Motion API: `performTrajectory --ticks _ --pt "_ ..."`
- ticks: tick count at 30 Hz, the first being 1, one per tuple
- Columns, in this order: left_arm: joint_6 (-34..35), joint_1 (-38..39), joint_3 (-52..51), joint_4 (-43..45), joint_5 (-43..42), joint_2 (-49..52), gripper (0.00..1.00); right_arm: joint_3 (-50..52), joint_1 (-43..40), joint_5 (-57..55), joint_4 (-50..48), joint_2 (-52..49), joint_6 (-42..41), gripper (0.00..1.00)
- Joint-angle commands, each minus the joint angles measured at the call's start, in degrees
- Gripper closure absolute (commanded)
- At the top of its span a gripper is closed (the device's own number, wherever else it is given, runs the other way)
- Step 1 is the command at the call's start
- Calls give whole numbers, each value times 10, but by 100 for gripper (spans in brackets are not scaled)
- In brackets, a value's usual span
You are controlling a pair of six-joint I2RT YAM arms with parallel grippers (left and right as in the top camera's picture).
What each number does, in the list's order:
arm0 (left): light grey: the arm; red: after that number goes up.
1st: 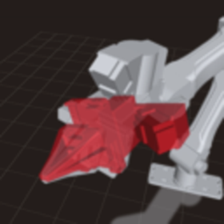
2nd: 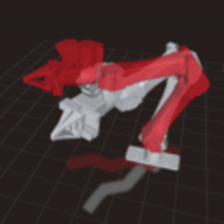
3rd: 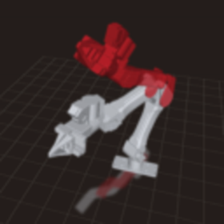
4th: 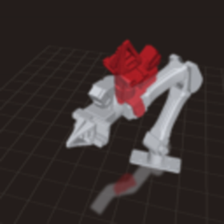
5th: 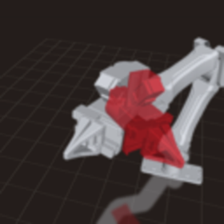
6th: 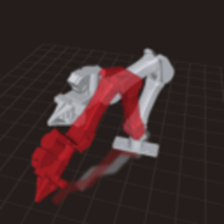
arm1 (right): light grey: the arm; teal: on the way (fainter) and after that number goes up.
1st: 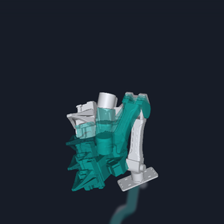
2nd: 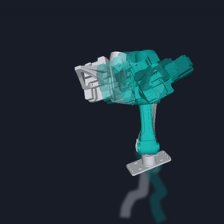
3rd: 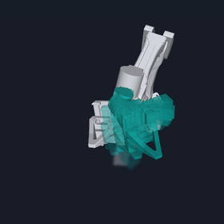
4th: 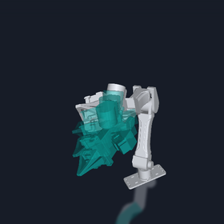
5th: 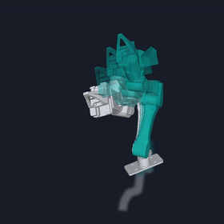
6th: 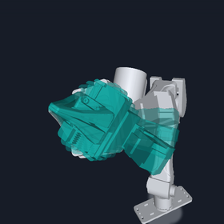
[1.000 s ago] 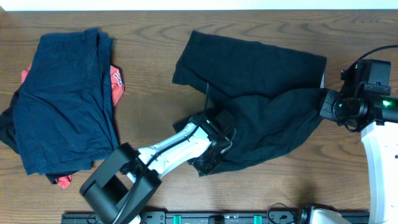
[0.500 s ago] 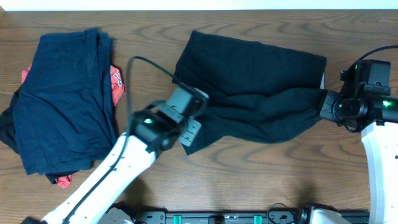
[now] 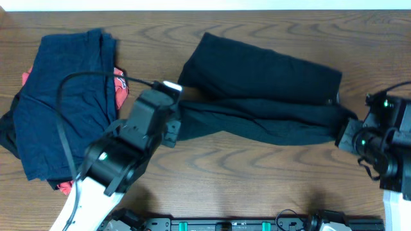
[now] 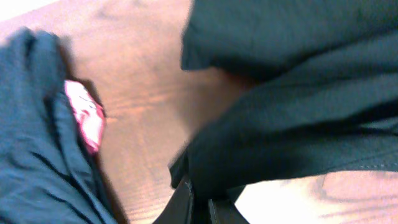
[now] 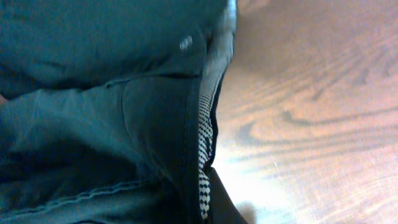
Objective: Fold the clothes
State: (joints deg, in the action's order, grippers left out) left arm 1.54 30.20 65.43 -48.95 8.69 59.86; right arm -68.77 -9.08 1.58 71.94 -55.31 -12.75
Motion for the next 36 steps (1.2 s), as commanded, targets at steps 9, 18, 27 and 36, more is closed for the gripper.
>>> performTrajectory --ticks 9,18,27,36 --pt "7 -4 50 32 37 -53 94 -4 -3 -16 35 32 -1 99" --pt "-4 -3 50 135 23 76 94 30 -3 -17 -11 7 -1 99" --pt "-30 -3 50 346 23 238 94 149 -3 -37 -191 -62 -24 99" --pt "-30 -3 50 518 23 326 94 180 -40 -45 -299 -129 -35 99"
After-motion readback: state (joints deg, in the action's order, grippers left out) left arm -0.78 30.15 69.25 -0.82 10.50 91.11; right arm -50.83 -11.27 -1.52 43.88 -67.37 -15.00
